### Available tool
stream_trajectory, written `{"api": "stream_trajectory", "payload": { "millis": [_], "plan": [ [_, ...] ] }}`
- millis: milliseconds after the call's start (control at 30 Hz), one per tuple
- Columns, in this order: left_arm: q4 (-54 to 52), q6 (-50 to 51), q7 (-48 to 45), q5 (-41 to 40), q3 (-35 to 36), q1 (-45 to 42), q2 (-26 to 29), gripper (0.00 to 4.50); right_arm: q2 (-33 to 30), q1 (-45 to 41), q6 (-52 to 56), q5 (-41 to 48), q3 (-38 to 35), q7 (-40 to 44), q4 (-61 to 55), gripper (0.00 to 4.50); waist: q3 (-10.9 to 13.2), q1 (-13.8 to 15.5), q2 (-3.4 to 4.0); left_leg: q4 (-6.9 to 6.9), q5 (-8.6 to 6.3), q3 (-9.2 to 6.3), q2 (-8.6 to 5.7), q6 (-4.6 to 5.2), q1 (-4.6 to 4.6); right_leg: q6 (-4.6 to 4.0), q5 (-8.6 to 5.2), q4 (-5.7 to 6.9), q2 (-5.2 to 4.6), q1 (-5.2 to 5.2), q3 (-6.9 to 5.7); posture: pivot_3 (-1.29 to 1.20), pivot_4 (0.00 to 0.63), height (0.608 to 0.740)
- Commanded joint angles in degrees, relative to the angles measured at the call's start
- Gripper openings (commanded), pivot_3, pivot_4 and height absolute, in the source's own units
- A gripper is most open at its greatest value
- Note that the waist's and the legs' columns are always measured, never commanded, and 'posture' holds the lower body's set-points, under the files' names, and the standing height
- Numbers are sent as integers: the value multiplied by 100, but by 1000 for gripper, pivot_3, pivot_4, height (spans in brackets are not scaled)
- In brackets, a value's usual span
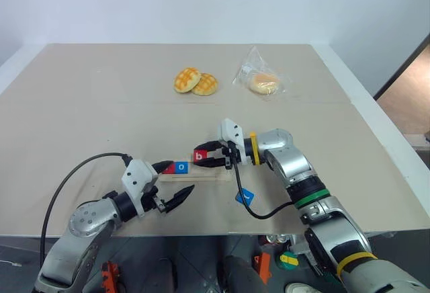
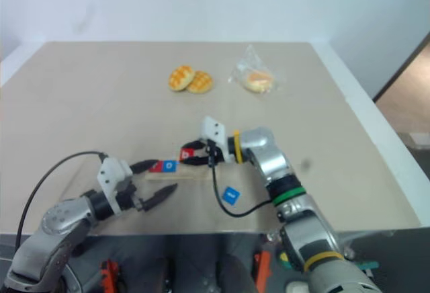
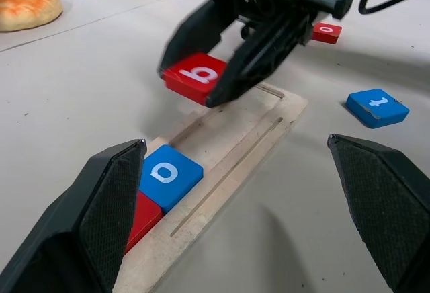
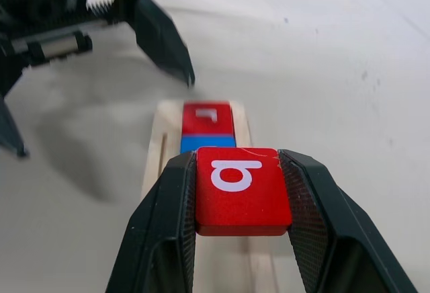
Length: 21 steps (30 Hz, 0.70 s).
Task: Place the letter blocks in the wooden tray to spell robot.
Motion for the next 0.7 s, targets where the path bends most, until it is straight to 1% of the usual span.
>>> {"api": "stream_trajectory", "payload": {
  "millis": [33,200,500,700],
  "plan": [
    [-236,-60,-44,-3,-4,-9,60,4500,-133,344,-21,40,-90,-186,-632,2049,0,0,0,0,0,1,0,0,0,0,0,0,0,0,1,0,150,740],
    [-200,-50,-48,20,-54,-70,53,4500,-126,451,-41,-27,-50,-389,-647,2049,0,-3,0,0,0,-2,2,0,1,-1,0,0,3,0,-1,0,150,740],
    [-202,-49,-73,33,-58,-50,95,4500,-181,491,97,-60,-2,-415,-593,2049,0,-2,0,0,0,0,0,0,1,1,0,0,1,0,0,0,150,740],
    [-198,-46,-44,58,-60,-37,82,4500,-184,648,554,-34,-117,-775,-1049,2049,0,-1,0,0,0,0,0,0,1,1,-1,0,1,0,0,0,150,740]
  ]
}}
